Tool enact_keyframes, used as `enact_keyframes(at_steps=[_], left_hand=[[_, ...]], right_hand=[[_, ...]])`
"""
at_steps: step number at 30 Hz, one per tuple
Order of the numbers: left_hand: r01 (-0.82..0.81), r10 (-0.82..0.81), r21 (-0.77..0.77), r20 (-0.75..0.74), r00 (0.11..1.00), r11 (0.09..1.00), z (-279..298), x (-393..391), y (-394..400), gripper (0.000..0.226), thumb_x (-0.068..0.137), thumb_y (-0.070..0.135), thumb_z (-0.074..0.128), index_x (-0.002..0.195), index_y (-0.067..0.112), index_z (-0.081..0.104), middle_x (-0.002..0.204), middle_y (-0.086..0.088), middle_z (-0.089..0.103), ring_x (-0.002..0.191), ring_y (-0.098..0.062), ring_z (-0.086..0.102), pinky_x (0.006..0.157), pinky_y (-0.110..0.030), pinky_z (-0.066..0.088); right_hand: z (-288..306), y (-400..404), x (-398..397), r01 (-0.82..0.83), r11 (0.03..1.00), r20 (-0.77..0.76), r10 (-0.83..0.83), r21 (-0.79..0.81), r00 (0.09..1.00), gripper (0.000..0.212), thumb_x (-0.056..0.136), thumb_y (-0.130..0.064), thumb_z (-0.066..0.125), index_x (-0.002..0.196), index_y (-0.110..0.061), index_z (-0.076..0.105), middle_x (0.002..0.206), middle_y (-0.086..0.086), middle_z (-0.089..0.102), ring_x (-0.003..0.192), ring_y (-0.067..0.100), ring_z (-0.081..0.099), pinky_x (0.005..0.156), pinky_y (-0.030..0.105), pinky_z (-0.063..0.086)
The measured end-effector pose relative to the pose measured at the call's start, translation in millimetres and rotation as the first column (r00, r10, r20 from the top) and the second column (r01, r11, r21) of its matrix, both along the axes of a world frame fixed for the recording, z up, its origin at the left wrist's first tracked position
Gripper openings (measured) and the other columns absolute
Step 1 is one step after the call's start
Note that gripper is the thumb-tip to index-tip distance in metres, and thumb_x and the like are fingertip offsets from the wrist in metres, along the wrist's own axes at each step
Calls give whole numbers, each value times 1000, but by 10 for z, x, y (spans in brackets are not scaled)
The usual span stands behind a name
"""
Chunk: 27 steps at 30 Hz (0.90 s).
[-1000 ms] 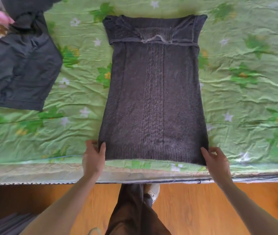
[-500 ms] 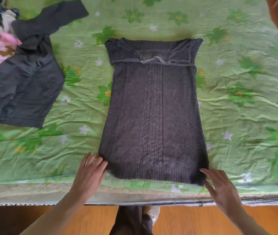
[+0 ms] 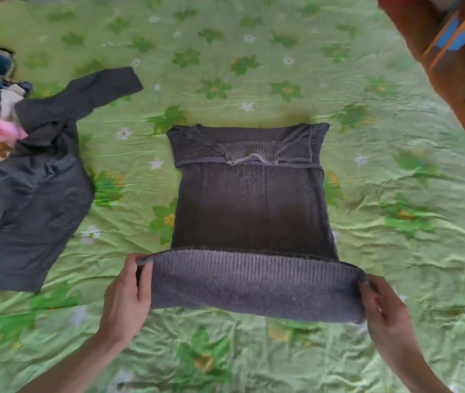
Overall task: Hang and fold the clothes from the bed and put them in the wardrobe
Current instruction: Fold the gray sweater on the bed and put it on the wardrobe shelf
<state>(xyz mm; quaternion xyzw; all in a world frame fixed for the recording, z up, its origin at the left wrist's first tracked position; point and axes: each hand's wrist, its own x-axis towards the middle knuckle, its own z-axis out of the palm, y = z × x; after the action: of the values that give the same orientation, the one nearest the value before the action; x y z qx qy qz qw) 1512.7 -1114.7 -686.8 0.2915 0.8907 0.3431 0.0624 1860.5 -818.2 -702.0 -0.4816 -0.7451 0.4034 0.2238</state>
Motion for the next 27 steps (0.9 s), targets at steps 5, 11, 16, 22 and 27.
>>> enact_keyframes(at_steps=[5, 11, 16, 22, 27], left_hand=[[-115, 113, 94, 33, 993, 989, -14, -419, 607, 20, 104, 43, 36, 105, 25, 43, 72, 2, 60, 60, -26, 58, 57, -42, 44], [-80, 78, 115, 22, 997, 990, -71, -1072, 1129, 25, 107, 43, 41, 102, 18, 46, 75, -6, 63, 64, -32, 62, 60, -49, 51], [-53, 53, 33, -1, 999, 998, -292, -1541, 1508, 21, 110, 32, 49, 98, 16, 47, 72, -7, 63, 61, -34, 59, 56, -45, 46], [-150, 153, -40, 102, 983, 988, -604, -1853, 1876, 31, 108, 31, 58, 89, 6, 55, 71, -11, 60, 69, -36, 58, 64, -41, 41], [-240, 242, -31, 140, 960, 970, -700, -1984, 1961, 34, 107, 36, 58, 90, 6, 59, 74, -13, 63, 73, -37, 60, 68, -46, 50]], right_hand=[[32, 493, -664, 143, 986, -48, -147, -82, 988, 20, 111, -23, 49, 91, -18, 53, 75, -1, 52, 71, 16, 47, 66, 36, 36], [-16, 1138, -1291, 226, 969, 28, -224, -99, 974, 20, 108, -31, 52, 98, -19, 64, 86, 0, 66, 77, 16, 57, 65, 39, 41], [-220, 1653, -1627, 245, 967, 122, -236, -64, 964, 23, 105, -38, 58, 107, -17, 69, 91, 0, 69, 79, 19, 61, 64, 31, 41], [-411, 2000, -1916, 220, 976, 273, -212, 4, 938, 33, 104, -44, 56, 109, -14, 70, 98, 4, 71, 90, 30, 64, 77, 37, 47], [-436, 2050, -2122, 247, 957, 338, -285, 151, 897, 39, 106, -45, 49, 106, -13, 70, 98, 16, 74, 94, 39, 67, 88, 47, 52]])
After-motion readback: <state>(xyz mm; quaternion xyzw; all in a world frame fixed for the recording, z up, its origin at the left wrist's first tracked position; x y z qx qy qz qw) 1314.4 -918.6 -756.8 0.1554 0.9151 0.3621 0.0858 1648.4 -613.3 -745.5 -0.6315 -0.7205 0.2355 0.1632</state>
